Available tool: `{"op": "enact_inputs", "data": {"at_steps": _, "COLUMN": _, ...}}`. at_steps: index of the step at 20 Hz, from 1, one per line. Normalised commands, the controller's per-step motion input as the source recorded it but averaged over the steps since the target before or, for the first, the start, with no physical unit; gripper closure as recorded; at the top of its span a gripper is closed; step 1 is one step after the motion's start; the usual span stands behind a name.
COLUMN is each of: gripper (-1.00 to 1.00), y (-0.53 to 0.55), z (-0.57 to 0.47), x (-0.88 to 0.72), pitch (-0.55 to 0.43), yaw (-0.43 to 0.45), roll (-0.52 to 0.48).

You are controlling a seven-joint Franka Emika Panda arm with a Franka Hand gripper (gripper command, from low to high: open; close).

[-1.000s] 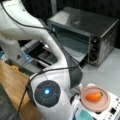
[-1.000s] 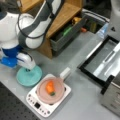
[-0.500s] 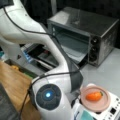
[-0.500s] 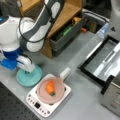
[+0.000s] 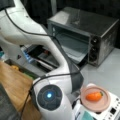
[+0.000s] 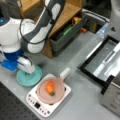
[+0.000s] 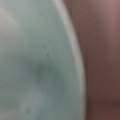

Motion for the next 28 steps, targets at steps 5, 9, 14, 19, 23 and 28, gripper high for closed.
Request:
{"op": "enact_inputs", "data": {"at_steps": 5, "gripper": 1.00, "y": 0.18, "z": -0.07, "x": -0.11, "pitch": -0.027, "yaw": -0.049, "roll": -0.090}}
{"op": "enact_inputs", "data": {"at_steps": 9, "gripper": 1.00, "y": 0.22, "z": -0.07, "x": -0.19, "pitch": -0.046, "yaw": -0.077, "roll": -0.100}}
{"op": "enact_inputs", "data": {"at_steps": 14, "gripper": 1.00, "y": 0.23, "z": -0.10, "x": -0.22, "pitch": -0.063, "yaw": -0.080, "roll": -0.078}}
{"op": "enact_inputs", "data": {"at_steps": 19, "gripper": 1.00, "y": 0.23, "z": -0.20, "x": -0.19, "pitch": -0.106, "yaw": -0.103, "roll": -0.092}}
{"op": "enact_inputs", "data": {"at_steps": 23, "gripper": 1.00, "y": 0.21, "z": -0.22, "x": -0.13, "pitch": -0.152, "yaw": -0.105, "roll": -0.098}}
{"op": "enact_inputs", "data": {"at_steps": 28, "gripper": 1.00, "y": 0.17, "z": -0.17, "x": -0.11, "pitch": -0.137, "yaw": -0.088, "roll": -0.084}}
